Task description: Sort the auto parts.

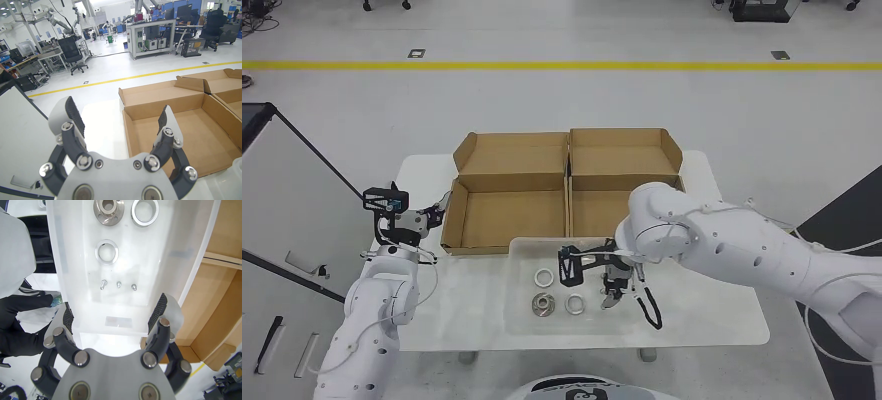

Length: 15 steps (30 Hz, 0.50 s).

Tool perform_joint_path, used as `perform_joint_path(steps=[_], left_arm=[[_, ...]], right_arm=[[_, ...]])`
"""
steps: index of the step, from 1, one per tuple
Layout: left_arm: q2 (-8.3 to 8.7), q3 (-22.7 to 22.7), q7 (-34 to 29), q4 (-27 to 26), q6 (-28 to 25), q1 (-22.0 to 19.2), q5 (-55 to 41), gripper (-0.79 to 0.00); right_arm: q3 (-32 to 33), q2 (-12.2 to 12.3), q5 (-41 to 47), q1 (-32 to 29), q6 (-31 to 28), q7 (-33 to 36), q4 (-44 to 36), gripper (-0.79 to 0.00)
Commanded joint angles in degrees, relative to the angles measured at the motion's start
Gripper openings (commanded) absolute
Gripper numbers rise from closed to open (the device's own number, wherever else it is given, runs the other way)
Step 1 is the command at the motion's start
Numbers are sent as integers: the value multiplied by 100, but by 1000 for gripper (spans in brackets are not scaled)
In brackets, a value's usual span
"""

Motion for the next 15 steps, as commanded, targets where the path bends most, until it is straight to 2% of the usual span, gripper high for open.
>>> perform_joint_path(steps=[1,3,4,8,15], left_arm=[[0,0,0,0,0,0,0,0],[0,0,0,0,0,0,0,0],[0,0,0,0,0,0,0,0],[0,0,0,0,0,0,0,0],[0,0,0,0,0,0,0,0]], right_arm=[[12,-8,-12,-29,3,-6,43,-139],[26,-11,-21,-60,-10,-5,60,-228],[29,-12,-24,-78,-10,5,63,-240],[-7,-14,-69,-136,28,51,44,-382],[-90,4,-142,-214,88,111,57,-397]])
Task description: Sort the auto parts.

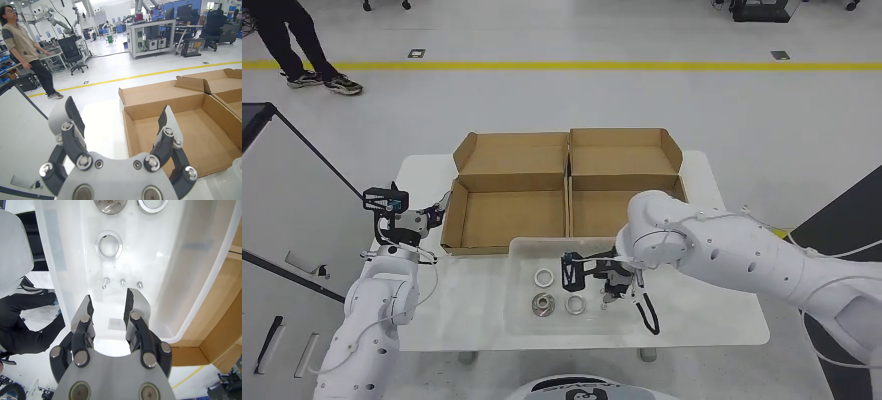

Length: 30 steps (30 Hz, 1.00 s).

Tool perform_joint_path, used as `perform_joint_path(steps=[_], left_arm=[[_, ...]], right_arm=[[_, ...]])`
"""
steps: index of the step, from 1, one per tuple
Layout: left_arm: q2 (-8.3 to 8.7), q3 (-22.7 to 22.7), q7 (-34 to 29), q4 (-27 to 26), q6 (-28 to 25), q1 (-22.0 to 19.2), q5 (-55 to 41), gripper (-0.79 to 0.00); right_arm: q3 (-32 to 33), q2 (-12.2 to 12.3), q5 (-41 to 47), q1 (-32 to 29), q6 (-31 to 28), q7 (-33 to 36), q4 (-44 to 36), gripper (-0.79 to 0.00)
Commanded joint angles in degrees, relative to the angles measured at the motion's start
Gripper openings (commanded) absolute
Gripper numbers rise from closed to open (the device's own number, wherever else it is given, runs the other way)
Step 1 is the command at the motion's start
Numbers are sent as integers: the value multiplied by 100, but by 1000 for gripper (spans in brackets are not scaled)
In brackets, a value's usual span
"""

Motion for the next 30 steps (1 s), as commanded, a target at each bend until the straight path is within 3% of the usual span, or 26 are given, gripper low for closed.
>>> perform_joint_path(steps=[1,30], left_arm=[[0,0,0,0,0,0,0,0],[0,0,0,0,0,0,0,0]], right_arm=[[-35,5,-11,-19,-9,-9,10,-397],[-161,-310,-256,-446,134,136,393,-372]])
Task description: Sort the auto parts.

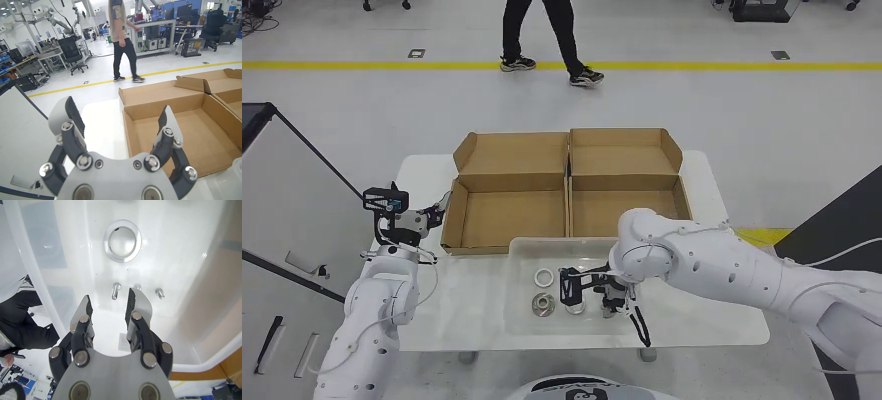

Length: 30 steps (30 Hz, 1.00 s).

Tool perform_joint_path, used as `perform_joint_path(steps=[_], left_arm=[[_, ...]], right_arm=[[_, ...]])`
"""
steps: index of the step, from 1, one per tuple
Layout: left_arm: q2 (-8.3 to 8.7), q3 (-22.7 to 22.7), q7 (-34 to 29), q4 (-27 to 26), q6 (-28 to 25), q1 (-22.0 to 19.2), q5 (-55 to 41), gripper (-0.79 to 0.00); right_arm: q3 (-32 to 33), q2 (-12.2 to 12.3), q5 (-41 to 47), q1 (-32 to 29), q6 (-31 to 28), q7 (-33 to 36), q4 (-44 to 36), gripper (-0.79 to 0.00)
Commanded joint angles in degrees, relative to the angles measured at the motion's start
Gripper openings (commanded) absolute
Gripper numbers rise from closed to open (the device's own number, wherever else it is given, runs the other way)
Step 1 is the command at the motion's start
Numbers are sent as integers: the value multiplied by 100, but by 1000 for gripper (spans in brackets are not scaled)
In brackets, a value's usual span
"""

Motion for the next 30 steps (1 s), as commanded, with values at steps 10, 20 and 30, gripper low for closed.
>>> perform_joint_path(steps=[10,20,30], left_arm=[[0,0,0,0,0,0,0,0],[0,0,0,0,0,0,0,0],[0,0,0,0,0,0,0,0]], right_arm=[[0,-121,-128,-92,49,49,158,-397],[0,-200,-177,-127,-13,-13,269,-406],[0,-275,-241,-159,11,12,357,-416]])
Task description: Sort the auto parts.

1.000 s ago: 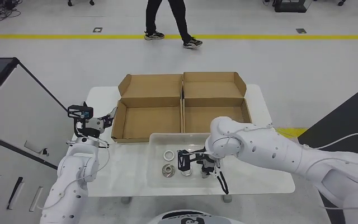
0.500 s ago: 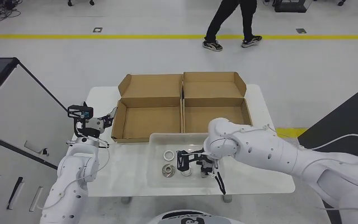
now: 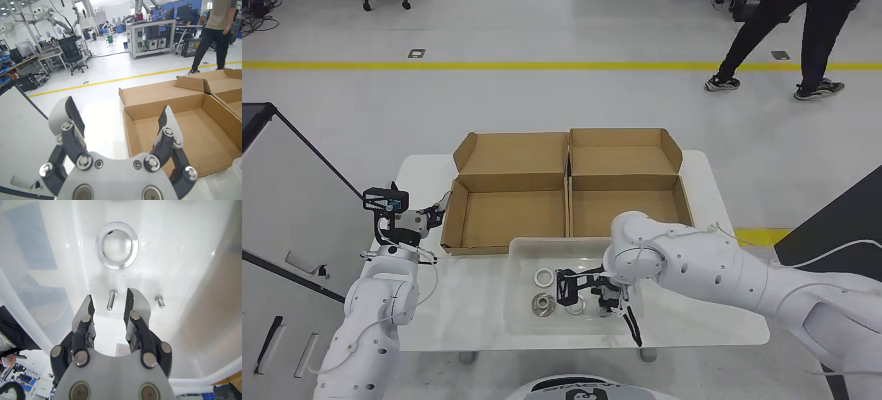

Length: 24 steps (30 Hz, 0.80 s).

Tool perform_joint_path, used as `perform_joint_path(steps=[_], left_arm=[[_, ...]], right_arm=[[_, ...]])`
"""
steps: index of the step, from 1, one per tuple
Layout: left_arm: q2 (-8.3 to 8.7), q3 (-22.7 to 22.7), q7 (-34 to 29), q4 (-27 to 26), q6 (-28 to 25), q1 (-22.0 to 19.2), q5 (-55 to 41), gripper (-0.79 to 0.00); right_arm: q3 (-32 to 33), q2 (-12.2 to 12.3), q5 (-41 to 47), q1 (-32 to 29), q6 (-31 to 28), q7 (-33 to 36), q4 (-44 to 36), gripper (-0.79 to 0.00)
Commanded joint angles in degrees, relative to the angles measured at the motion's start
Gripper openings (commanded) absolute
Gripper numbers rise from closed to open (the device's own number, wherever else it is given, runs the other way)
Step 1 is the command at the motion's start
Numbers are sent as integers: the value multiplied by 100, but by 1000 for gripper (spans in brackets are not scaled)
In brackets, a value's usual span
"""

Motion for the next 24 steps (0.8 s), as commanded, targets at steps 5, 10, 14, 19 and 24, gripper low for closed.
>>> perform_joint_path(steps=[5,10,14,19,24], left_arm=[[0,0,0,0,0,0,0,0],[0,0,0,0,0,0,0,0],[0,0,0,0,0,0,0,0],[0,0,0,0,0,0,0,0],[0,0,0,0,0,0,0,0]], right_arm=[[0,-10,1,-13,36,36,41,-425],[0,-17,-6,-19,41,41,60,-446],[0,-32,-34,-31,70,70,72,-471],[0,-58,-32,-39,127,127,98,-557],[0,-63,35,9,212,212,80,-785]])
